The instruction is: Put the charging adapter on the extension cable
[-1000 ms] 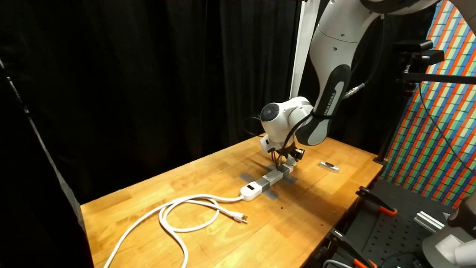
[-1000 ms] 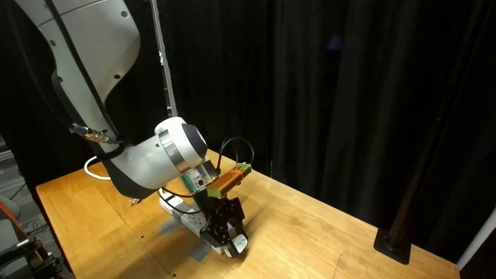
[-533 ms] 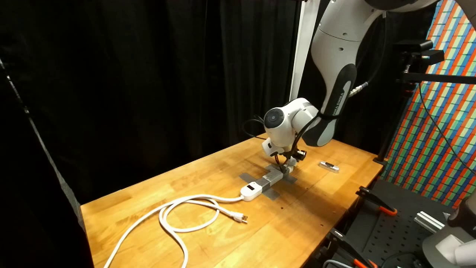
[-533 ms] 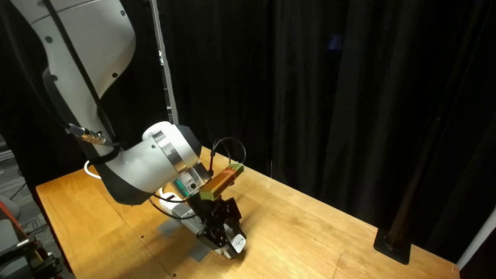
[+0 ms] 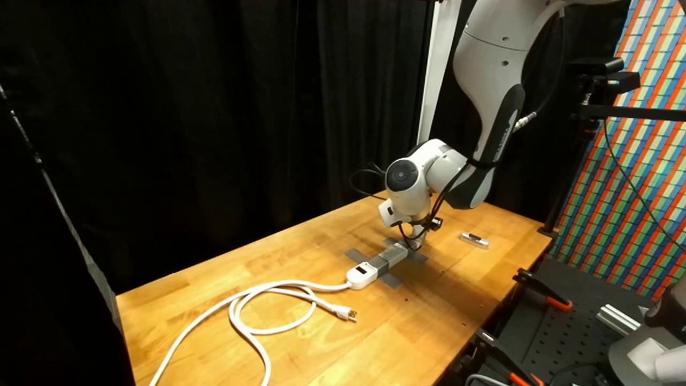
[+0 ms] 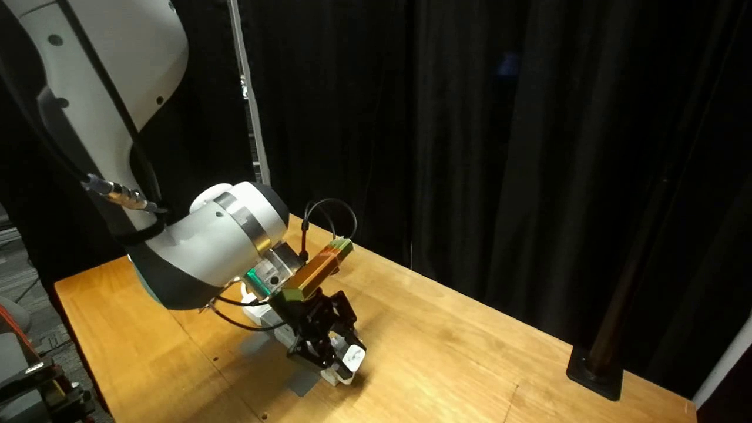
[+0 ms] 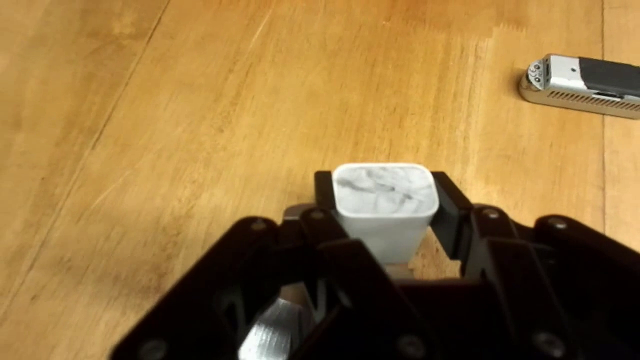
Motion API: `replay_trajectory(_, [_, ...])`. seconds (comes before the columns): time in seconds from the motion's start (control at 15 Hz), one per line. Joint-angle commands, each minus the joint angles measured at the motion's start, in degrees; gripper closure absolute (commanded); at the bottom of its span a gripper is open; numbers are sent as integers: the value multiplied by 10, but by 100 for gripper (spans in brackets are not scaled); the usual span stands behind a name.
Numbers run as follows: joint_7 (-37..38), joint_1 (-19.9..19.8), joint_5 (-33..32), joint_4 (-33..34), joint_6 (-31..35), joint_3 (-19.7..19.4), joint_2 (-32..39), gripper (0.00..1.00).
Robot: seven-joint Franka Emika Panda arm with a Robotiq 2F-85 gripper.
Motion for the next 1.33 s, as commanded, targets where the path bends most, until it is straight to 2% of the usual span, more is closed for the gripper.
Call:
replay_trajectory(0.0, [32, -2, -19, -37, 7, 34, -38, 77])
replay_trajectory(0.6, [70, 5, -47, -63, -12, 60, -53, 77])
replay_trajectory(1.0, [89, 1, -52, -74, 7, 76, -102, 77])
replay_trajectory(1.13, [35, -12, -5, -72, 46, 89, -133, 77])
replay_trajectory(1.27, [-65, -27, 93, -67, 89, 97, -142, 77])
